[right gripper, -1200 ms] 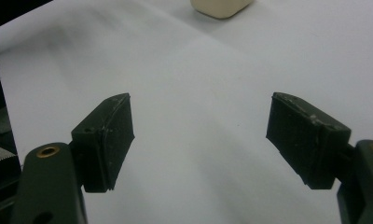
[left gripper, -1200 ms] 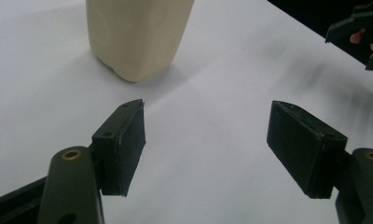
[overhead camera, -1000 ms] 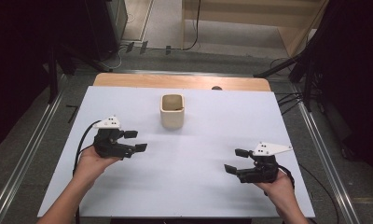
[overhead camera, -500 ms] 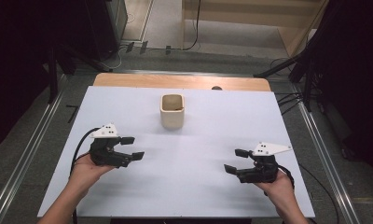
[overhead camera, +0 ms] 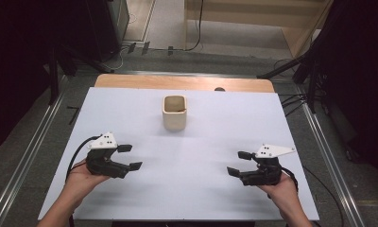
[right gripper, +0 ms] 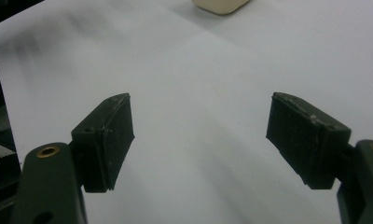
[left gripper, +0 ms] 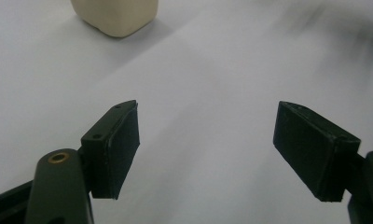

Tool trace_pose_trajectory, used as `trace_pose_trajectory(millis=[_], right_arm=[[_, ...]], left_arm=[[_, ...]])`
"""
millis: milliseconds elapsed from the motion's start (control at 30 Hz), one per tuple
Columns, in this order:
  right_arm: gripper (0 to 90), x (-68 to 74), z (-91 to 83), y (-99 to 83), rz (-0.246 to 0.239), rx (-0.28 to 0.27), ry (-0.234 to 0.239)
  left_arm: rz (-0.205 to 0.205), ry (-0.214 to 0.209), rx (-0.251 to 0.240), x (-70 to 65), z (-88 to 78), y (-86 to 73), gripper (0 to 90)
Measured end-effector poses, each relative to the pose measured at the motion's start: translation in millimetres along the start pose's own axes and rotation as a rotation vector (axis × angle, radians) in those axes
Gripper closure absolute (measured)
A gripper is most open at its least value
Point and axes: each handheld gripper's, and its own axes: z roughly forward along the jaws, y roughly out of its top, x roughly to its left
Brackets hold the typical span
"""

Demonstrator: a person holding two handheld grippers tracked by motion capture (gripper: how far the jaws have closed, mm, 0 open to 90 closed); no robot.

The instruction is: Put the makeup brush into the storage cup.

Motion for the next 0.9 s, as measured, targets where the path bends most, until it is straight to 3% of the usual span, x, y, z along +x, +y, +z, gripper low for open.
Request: trace_pose_trajectory(millis=[333,900], right_arm=[[23.8,-0.4,0.6,-0.1,-0.006,0.000,0.000],[23.8,-0.5,0.9,0.4,-0.002,0.000,0.004]], left_arm=[[0.044,0.010,0.021,-4.3,-2.2,-6.4,22.5],[0.065,0.008,0.039,-5.3,1.4,-8.5,21.9]])
